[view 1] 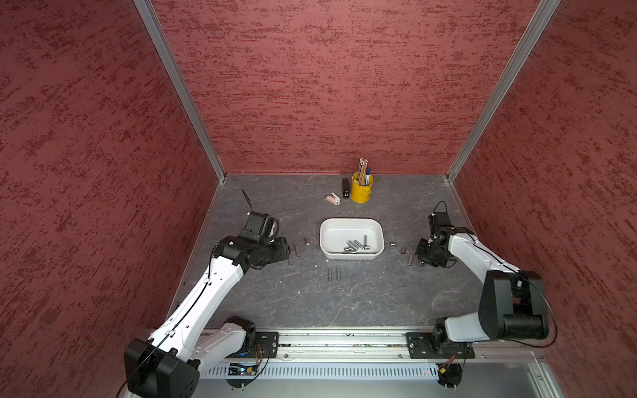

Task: Take out the socket from the storage box
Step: Place the socket head at the center of the board.

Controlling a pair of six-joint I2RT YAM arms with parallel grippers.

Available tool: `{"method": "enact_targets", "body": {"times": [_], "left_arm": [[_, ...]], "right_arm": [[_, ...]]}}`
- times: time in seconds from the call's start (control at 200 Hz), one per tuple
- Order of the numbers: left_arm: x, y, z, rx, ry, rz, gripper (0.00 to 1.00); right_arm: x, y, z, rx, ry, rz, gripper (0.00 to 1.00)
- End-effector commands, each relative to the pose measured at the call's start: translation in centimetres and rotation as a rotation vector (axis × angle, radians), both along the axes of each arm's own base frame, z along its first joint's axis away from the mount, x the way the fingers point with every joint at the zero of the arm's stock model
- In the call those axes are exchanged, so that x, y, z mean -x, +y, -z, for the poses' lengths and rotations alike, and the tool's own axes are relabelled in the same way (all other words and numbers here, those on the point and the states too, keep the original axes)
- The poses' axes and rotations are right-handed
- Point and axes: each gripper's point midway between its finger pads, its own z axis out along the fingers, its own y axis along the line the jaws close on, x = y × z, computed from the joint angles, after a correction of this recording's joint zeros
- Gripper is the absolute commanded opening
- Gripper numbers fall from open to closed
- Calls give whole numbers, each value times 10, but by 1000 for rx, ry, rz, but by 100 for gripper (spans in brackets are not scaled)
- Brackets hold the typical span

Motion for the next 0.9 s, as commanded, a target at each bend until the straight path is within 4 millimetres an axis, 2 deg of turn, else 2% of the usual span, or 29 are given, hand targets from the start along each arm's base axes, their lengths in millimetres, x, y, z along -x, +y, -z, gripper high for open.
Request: {"method": "enact_targets", "body": {"times": [0.0,0.115,0.411,0.561,0.751,0.892], "left_arm": [[2,2,-1,-9,-14,-6,59],[3,2,-1,-13,-15,-4,59],[3,1,-1,-15,-14,1,60],[3,1,0,-15,-12,4,60],[4,-1,1,-20,-11,8,60],[5,-6,0,-22,-11,33,60]], "right_arm": [[-6,-5,15,11,1,27,15],[-4,-2,27,-8,40,23,17],[-5,-2,32,-10,65,20,24],[-5,-3,32,-6,64,23,30],[-6,-3,26,-5,47,31,37],[-11,-3,10,-8,7,33,40]]}}
